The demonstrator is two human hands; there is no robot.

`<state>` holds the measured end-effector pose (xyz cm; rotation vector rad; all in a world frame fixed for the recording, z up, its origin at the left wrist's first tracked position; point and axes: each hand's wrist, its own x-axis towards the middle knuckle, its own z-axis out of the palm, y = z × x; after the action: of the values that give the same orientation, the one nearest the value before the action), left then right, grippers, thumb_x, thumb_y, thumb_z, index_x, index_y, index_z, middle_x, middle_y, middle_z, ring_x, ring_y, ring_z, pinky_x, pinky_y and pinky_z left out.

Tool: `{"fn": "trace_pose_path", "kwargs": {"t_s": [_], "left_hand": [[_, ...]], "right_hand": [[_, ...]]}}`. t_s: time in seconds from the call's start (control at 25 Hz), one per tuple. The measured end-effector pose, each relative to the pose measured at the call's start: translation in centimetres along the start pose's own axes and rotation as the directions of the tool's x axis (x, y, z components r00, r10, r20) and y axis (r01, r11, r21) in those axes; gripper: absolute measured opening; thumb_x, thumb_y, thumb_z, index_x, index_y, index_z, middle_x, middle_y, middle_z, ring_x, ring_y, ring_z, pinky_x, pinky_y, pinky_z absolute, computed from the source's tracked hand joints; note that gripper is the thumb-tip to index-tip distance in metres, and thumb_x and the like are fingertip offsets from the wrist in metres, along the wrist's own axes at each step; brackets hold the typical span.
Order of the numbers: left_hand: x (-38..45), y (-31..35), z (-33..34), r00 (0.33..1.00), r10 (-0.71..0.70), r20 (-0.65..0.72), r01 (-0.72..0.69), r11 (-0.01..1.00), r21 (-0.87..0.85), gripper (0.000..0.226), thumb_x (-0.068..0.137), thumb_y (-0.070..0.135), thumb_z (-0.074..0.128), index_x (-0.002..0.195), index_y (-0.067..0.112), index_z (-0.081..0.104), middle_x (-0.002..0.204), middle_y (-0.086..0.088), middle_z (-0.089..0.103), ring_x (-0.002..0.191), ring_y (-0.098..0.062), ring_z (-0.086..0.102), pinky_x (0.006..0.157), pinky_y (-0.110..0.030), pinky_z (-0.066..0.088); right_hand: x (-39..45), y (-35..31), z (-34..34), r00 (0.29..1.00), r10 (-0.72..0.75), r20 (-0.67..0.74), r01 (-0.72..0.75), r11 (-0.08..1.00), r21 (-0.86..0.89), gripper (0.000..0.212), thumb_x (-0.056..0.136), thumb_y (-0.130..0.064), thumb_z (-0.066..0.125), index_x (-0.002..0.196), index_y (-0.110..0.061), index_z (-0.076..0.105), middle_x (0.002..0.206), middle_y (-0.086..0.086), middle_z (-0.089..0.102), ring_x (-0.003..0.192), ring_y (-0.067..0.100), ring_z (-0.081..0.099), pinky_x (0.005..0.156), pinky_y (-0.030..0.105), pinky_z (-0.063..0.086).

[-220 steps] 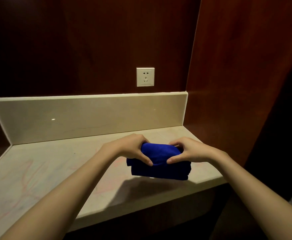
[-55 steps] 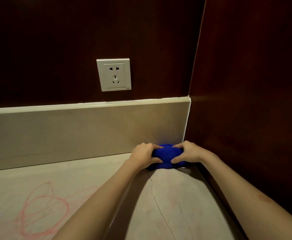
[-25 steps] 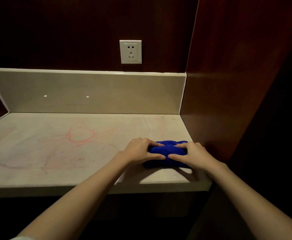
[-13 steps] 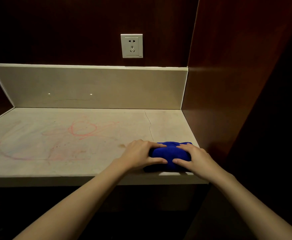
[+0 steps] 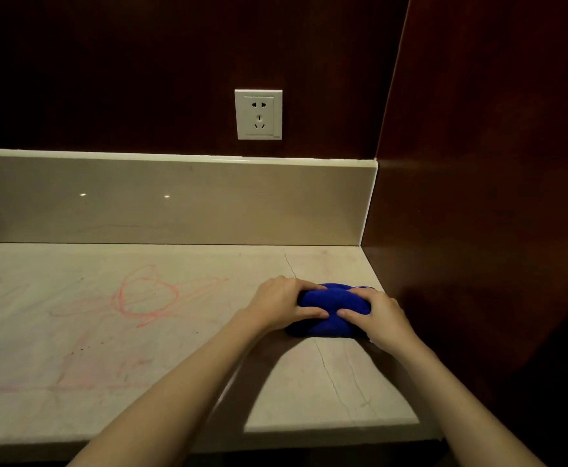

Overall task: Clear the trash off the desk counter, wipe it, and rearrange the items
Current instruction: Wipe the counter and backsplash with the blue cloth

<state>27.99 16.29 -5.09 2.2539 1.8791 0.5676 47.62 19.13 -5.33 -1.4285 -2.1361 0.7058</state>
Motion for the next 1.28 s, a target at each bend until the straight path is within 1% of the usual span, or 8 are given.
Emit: {"fn": "trace_pose_path", "kwargs": {"t_s": [0.32, 0.48, 0.56, 0.68, 0.84, 1.04, 1.16, 1.28], "left_hand": [[7.7, -4.3, 0.4, 0.998, -0.045, -0.046, 0.047, 0.998, 0.032, 0.053, 0.082, 0.064, 0.058, 0.13, 0.04, 0.055, 0.115, 0.007, 0.07, 0.102, -0.018, 0.063, 0.082, -0.03, 0.048], [11.4, -5.8, 0.6, 0.996, -0.055, -0.069, 0.057, 0.998, 0.033, 0.055, 0.082, 0.065, 0.056, 0.131, 0.039, 0.055, 0.117, 0.006, 0.069, 0.103, -0.019, 0.063, 0.081, -0.03, 0.047], [13.0, -6.4, 0.6, 0.995, -0.055, -0.079, 0.058, 0.998, 0.035, 0.056, 0.082, 0.066, 0.055, 0.131, 0.039, 0.055, 0.118, 0.006, 0.068, 0.103, -0.019, 0.063, 0.081, -0.031, 0.048], [14.0, -7.2, 1.1, 0.993, -0.081, -0.082, 0.082, 0.997, 0.01, 0.057, 0.08, 0.07, 0.053, 0.129, 0.04, 0.056, 0.115, 0.008, 0.069, 0.101, -0.017, 0.064, 0.08, -0.031, 0.051], [14.2, -7.6, 1.1, 0.995, -0.075, -0.07, 0.075, 0.997, -0.008, 0.057, 0.079, 0.072, 0.053, 0.127, 0.041, 0.058, 0.114, 0.01, 0.069, 0.1, -0.015, 0.064, 0.079, -0.03, 0.051], [14.4, -7.6, 0.6, 0.996, -0.088, 0.005, 0.088, 0.996, -0.002, 0.061, 0.078, 0.072, 0.054, 0.128, 0.037, 0.057, 0.119, 0.009, 0.068, 0.104, -0.017, 0.063, 0.085, -0.032, 0.051], [14.0, -7.1, 0.1, 0.997, -0.076, 0.024, 0.075, 0.997, 0.03, 0.062, 0.077, 0.071, 0.057, 0.127, 0.034, 0.059, 0.119, 0.007, 0.068, 0.105, -0.018, 0.063, 0.087, -0.032, 0.049], [12.2, -6.6, -0.5, 0.998, -0.057, 0.034, 0.056, 0.998, 0.034, 0.06, 0.076, 0.07, 0.06, 0.124, 0.035, 0.062, 0.115, 0.005, 0.07, 0.104, -0.02, 0.063, 0.086, -0.031, 0.047]], "right_hand": [[9.1, 0.5, 0.3, 0.996, 0.085, 0.009, -0.085, 0.996, 0.01, 0.043, 0.082, -0.039, 0.07, 0.122, -0.027, 0.061, 0.117, -0.006, 0.064, 0.106, 0.018, 0.058, 0.094, 0.041, 0.05], [13.4, 1.2, 0.2, 0.996, 0.09, 0.023, -0.09, 0.996, 0.013, 0.047, 0.081, -0.04, 0.071, 0.125, -0.027, 0.06, 0.121, -0.006, 0.063, 0.108, 0.017, 0.058, 0.096, 0.039, 0.049], [15.2, 1.5, 0.4, 0.995, 0.095, 0.013, -0.095, 0.995, 0.019, 0.048, 0.082, -0.037, 0.07, 0.127, -0.024, 0.058, 0.122, -0.006, 0.06, 0.11, 0.017, 0.057, 0.097, 0.037, 0.049], [16.9, 2.1, 0.5, 0.996, 0.084, 0.043, -0.085, 0.996, 0.026, 0.047, 0.082, -0.034, 0.071, 0.125, -0.02, 0.06, 0.118, -0.004, 0.063, 0.105, 0.014, 0.06, 0.093, 0.036, 0.052], [17.3, 2.3, 0.3, 0.993, 0.094, 0.07, -0.097, 0.994, 0.041, 0.047, 0.08, -0.036, 0.072, 0.123, -0.022, 0.061, 0.114, -0.004, 0.066, 0.102, 0.013, 0.061, 0.091, 0.039, 0.054], [16.9, 1.8, -0.1, 0.989, 0.12, 0.082, -0.125, 0.99, 0.06, 0.049, 0.08, -0.033, 0.072, 0.125, -0.02, 0.06, 0.116, -0.002, 0.064, 0.103, 0.013, 0.06, 0.092, 0.036, 0.053], [15.9, 1.4, -0.3, 0.991, 0.106, 0.084, -0.108, 0.994, 0.01, 0.052, 0.08, -0.038, 0.072, 0.128, -0.022, 0.058, 0.122, -0.001, 0.063, 0.107, 0.014, 0.059, 0.096, 0.036, 0.051], [13.5, 0.4, -0.8, 0.995, 0.073, 0.075, -0.065, 0.993, -0.097, 0.051, 0.081, -0.043, 0.069, 0.128, -0.024, 0.058, 0.124, -0.004, 0.063, 0.112, 0.016, 0.058, 0.098, 0.029, 0.045]]}}
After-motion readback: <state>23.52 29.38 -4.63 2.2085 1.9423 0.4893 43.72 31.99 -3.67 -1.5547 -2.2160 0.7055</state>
